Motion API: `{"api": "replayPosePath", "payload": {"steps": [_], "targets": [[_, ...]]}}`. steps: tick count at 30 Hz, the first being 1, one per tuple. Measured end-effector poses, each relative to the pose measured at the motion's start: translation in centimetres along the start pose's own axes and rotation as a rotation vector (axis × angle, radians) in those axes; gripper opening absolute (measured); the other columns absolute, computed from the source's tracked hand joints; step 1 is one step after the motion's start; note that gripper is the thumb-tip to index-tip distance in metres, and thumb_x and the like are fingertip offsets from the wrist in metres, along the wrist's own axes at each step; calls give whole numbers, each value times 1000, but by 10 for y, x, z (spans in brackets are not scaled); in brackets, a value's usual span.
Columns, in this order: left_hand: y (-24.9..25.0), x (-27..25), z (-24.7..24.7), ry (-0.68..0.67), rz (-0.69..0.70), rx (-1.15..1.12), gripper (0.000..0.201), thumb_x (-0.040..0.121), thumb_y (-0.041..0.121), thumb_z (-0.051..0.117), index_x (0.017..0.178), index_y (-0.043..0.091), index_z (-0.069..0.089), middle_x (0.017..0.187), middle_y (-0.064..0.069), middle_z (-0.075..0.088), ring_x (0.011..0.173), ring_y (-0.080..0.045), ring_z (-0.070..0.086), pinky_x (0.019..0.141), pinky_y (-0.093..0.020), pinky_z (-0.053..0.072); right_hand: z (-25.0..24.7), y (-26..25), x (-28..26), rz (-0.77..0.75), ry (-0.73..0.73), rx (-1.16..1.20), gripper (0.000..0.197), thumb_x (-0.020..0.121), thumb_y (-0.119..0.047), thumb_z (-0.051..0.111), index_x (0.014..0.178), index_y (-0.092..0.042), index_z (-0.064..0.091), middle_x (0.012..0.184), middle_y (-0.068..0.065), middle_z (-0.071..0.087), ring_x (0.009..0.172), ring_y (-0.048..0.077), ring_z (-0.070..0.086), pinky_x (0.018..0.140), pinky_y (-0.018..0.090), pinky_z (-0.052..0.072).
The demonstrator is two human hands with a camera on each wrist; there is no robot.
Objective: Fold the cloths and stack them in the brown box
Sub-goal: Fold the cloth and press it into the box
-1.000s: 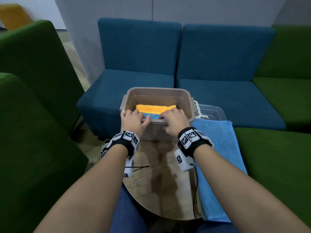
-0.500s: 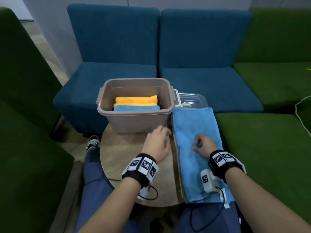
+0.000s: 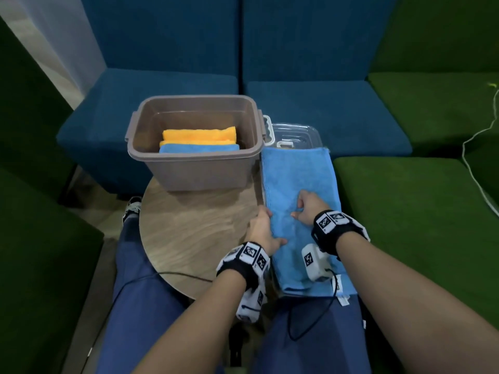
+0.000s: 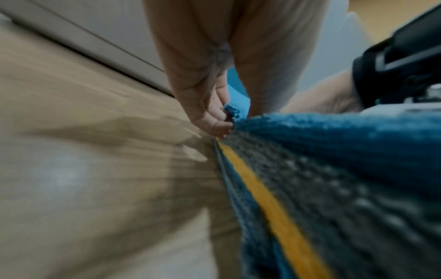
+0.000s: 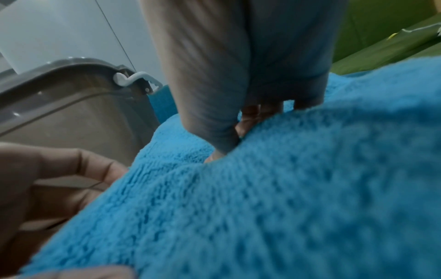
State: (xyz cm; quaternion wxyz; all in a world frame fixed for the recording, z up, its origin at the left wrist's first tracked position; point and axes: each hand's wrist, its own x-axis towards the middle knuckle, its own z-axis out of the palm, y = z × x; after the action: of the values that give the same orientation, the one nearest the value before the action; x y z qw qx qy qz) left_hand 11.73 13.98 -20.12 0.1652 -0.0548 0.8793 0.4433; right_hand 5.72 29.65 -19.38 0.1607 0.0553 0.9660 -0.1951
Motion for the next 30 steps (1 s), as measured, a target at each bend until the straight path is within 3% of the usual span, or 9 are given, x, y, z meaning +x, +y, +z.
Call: {"api": "replayPosePath", "payload": {"steps": [4, 8, 10, 13, 16, 19, 22, 26, 30], "targets": [[-1, 6, 0, -75, -27, -24, 59, 69, 19, 87, 115, 14, 51, 109, -1, 62, 97, -18, 60, 84, -31, 51, 0, -3, -6, 10, 12, 35, 27, 89, -24, 68, 89, -16, 42, 101, 5, 45, 78, 24, 50, 70, 31, 39], [3, 0, 1, -101, 109, 160, 36, 78, 22, 78, 108, 11, 61, 116, -7, 60, 106, -25, 59, 91, -36, 50, -5, -10, -14, 19, 11, 14, 27, 88, -19, 67, 99, -14, 43, 114, 11, 47, 84, 28, 51, 76, 34, 42], [11, -9, -5, -98, 253, 225, 21, 84, 14, 68, 100, 8, 56, 113, -11, 53, 106, -30, 54, 87, -34, 45, -11, -17, -22, -47, 26, 25, 46, 84, -9, 66, 120, -17, 40, 121, 11, 40, 91, 32, 55, 80, 39, 46], [34, -25, -30, -135, 457, 194, 16, 83, -3, 56, 93, 8, 49, 102, -18, 56, 97, -36, 54, 74, -27, 34, -32, -34, -42, -345, 85, -92, 91, 74, 1, 58, 147, -41, 25, 142, 4, 27, 112, 27, 46, 91, 47, 43], [58, -39, -70, -89, 597, 162, 31, 78, -8, 49, 105, 6, 54, 98, -15, 63, 92, -34, 58, 77, -30, 40, -62, -46, -54, -505, 112, -293, 66, 70, 0, 62, 127, -33, 59, 153, -5, 26, 133, 24, 31, 100, 40, 25], [64, -50, -120, 23, 646, 42, 33, 77, -8, 49, 104, 10, 53, 94, -3, 63, 89, -22, 59, 81, -29, 43, -88, -40, -54, -472, 309, -302, 37, 71, -20, 79, 107, -27, 70, 144, -2, 43, 136, 24, 31, 101, 40, 21], [42, -51, -174, 63, 531, 113, 19, 86, 3, 62, 103, 13, 60, 96, 5, 66, 91, -8, 59, 82, -24, 44, -109, -30, -52, -405, 519, -198, 31, 65, -31, 86, 91, -22, 72, 136, 0, 53, 137, 25, 34, 98, 38, 20], [-14, -49, -228, 87, 370, 244, 28, 84, 3, 67, 73, 27, 57, 70, 13, 60, 68, -2, 53, 68, -26, 38, -113, -26, -53, -410, 604, -85, 23, 72, -33, 81, 88, -22, 69, 128, -5, 57, 138, 21, 36, 99, 35, 18], [-50, -63, -260, 249, 315, 104, 10, 85, 6, 67, 80, 14, 64, 75, 0, 64, 70, -8, 55, 69, -29, 45, -118, -32, -70, -424, 519, 109, 12, 81, -32, 68, 85, -21, 65, 72, -7, 60, 88, 30, 63, 81, 36, 40]]}}
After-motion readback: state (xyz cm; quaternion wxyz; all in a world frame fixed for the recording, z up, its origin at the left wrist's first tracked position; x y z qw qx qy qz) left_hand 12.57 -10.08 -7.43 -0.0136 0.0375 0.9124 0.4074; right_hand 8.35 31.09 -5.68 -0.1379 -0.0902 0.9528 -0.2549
